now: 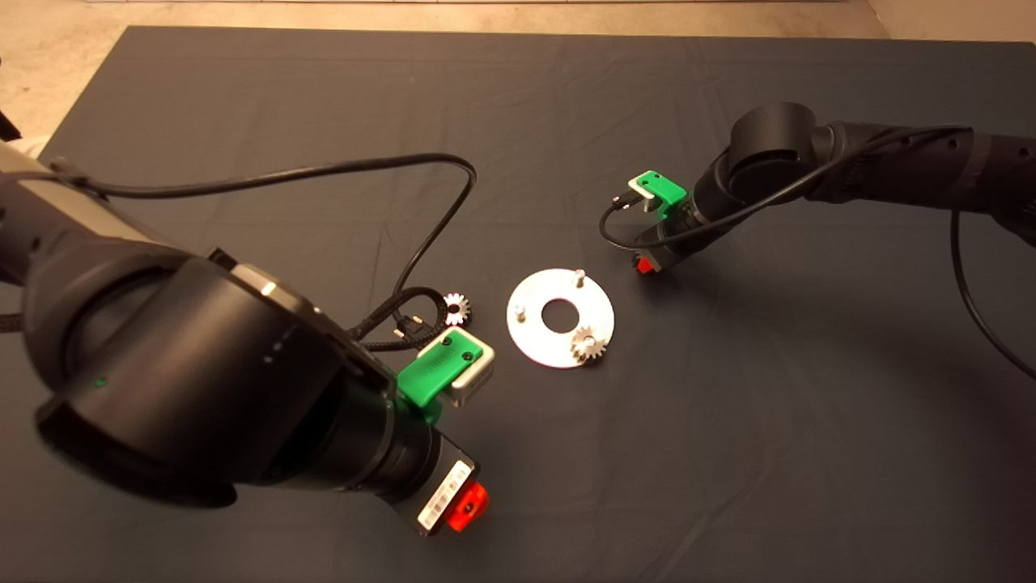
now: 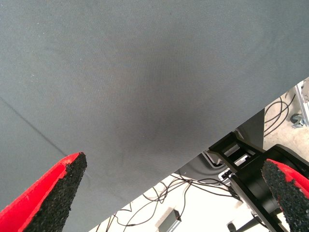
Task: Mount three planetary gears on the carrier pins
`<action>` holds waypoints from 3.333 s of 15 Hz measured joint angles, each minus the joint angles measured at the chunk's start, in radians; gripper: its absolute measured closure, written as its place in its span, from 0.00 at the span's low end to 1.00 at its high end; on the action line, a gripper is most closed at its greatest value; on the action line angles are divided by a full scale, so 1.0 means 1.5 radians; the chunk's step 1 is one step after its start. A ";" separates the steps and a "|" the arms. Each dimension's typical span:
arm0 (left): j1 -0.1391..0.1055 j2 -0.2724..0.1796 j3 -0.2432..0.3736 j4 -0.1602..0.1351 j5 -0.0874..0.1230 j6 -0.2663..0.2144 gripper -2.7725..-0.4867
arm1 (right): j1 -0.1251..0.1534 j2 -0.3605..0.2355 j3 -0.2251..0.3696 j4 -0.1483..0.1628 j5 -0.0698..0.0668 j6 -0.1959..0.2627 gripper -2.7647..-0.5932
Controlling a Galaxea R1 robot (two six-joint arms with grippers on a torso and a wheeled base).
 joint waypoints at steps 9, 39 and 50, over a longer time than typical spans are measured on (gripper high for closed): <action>0.000 -0.002 0.000 0.000 0.000 0.000 0.06 | 0.004 0.011 -0.001 0.000 -0.002 0.001 0.85; 0.000 -0.003 0.000 0.000 0.000 0.000 0.06 | 0.098 0.078 0.090 0.149 -0.025 0.004 0.85; 0.000 -0.003 0.000 0.000 0.000 0.000 0.06 | 0.085 0.082 0.097 0.134 -0.031 0.004 0.85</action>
